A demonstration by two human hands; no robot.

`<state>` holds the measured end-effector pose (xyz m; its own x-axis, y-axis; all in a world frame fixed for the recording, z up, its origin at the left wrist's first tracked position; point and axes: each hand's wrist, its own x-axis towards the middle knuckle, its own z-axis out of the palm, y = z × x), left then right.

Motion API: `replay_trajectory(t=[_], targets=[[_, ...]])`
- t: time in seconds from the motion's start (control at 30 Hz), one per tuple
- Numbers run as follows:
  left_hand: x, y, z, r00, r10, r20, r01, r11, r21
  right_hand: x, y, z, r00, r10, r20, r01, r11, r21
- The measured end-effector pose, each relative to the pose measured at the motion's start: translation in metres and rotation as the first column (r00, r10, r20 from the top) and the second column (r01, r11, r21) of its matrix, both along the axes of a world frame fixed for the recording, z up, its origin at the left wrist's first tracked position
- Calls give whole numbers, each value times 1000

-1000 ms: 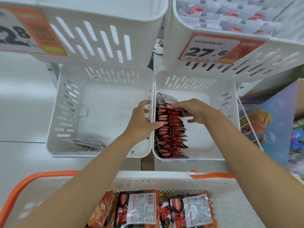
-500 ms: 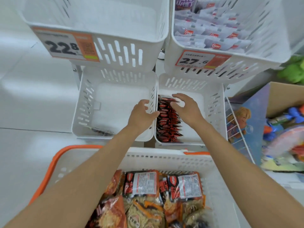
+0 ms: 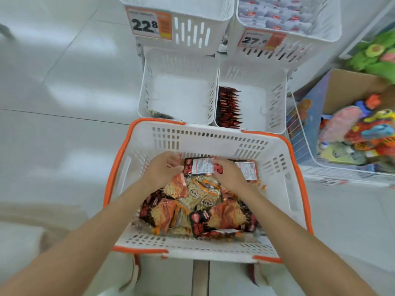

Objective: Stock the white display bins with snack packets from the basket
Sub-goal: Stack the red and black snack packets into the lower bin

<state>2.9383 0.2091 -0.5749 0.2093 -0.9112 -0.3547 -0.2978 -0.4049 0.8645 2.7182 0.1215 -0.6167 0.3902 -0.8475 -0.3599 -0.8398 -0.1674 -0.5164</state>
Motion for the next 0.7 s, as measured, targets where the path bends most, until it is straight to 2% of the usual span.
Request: replay_trajectory(t=[0.1, 0.2, 0.27, 0.3, 0.33, 0.37, 0.4, 0.43, 0.47, 0.53, 0.57, 0.63, 0.67, 0.7], targets=[[12, 20, -3, 998, 19, 63, -22, 999, 43, 11, 1, -34, 965, 182, -189, -199, 977, -73], [19, 27, 0, 994, 78, 73, -82, 995, 63, 13, -9, -48, 853, 345, -392, -423, 897, -131], [22, 26, 0, 991, 103, 88, -111, 990, 85, 13, -15, -40, 839, 341, -423, -472, 844, -257], [22, 25, 1, 988, 119, 94, -128, 987, 100, 14, -17, -34, 879, 290, -378, -422, 842, -335], [20, 23, 1, 986, 140, 89, -149, 983, 106, 17, -18, -25, 943, 209, -258, -300, 871, -390], [18, 20, -1, 985, 152, 78, -161, 980, 117, 21, -17, -13, 995, 88, -54, -102, 934, -342], [12, 17, 1, 987, 150, 56, -156, 978, 139, 27, -15, -1, 987, -33, 156, 63, 978, -197], [7, 13, 2, 990, 142, 2, -141, 975, 174, 31, -12, 10, 939, -127, 319, 140, 990, -18], [1, 11, 6, 984, 144, -103, -120, 970, 209, 37, -7, 21, 893, -180, 413, 141, 982, 125], [-6, 6, 11, 911, 219, -350, -139, 961, 240, 48, 9, 41, 873, -155, 463, 19, 958, 285], [-5, 5, 13, 877, 278, -392, -201, 953, 225, 54, 18, 47, 862, -164, 480, -15, 938, 347], [4, 4, 14, 891, 367, -268, -341, 930, 137, 64, 29, 48, 817, -272, 508, 7, 887, 463], [10, 5, 15, 906, 380, -188, -370, 925, 86, 69, 31, 39, 822, -299, 485, 42, 881, 472], [15, 7, 16, 914, 379, -145, -377, 925, 45, 72, 32, 28, 867, -273, 416, 73, 897, 435]])
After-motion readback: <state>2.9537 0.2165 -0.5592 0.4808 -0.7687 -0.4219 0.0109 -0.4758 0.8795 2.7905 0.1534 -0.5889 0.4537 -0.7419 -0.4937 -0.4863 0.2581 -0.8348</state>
